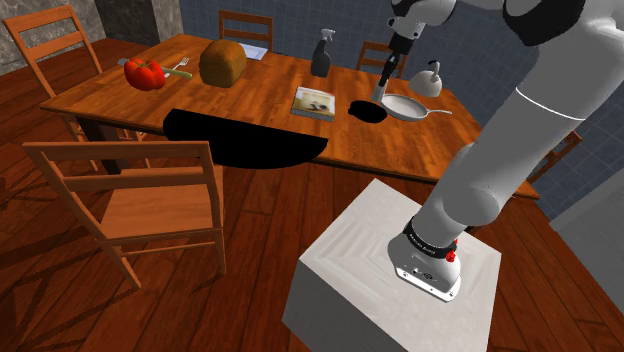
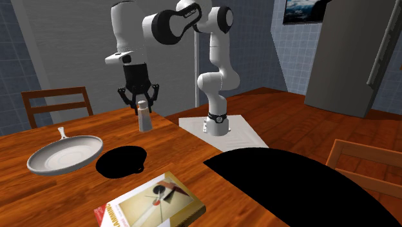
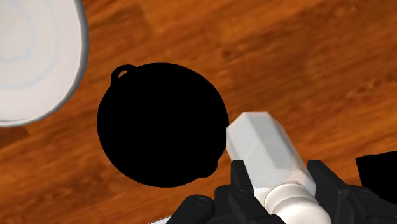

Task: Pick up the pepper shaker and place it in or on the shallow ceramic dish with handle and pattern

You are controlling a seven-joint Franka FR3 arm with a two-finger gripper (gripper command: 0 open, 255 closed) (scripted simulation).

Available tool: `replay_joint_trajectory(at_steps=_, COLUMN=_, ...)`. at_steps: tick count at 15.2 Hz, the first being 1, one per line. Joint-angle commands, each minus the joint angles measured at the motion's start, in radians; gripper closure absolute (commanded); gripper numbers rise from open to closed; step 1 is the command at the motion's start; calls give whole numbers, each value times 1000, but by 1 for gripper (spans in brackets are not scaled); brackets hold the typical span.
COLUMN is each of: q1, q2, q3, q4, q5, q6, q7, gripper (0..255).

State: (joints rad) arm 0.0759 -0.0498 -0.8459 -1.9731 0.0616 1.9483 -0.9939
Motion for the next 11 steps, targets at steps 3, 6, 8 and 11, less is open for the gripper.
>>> replay_joint_trajectory(at_steps=3, q1=-69, q2=249, q3=-42, q4=221, q5=199, q6=-78, q7=-161, gripper=255)
replay_joint_trajectory(at_steps=6, q1=-180, q2=415, q3=-20, q4=408, q5=318, q6=-162, q7=-236, gripper=255)
replay_joint_trajectory(at_steps=8, q1=-184, q2=415, q3=-10, q4=385, q5=318, q6=-136, q7=-239, gripper=255)
replay_joint_trajectory(at_steps=11, q1=-182, q2=422, q3=-6, q4=352, q5=326, q6=-99, q7=-247, gripper=255)
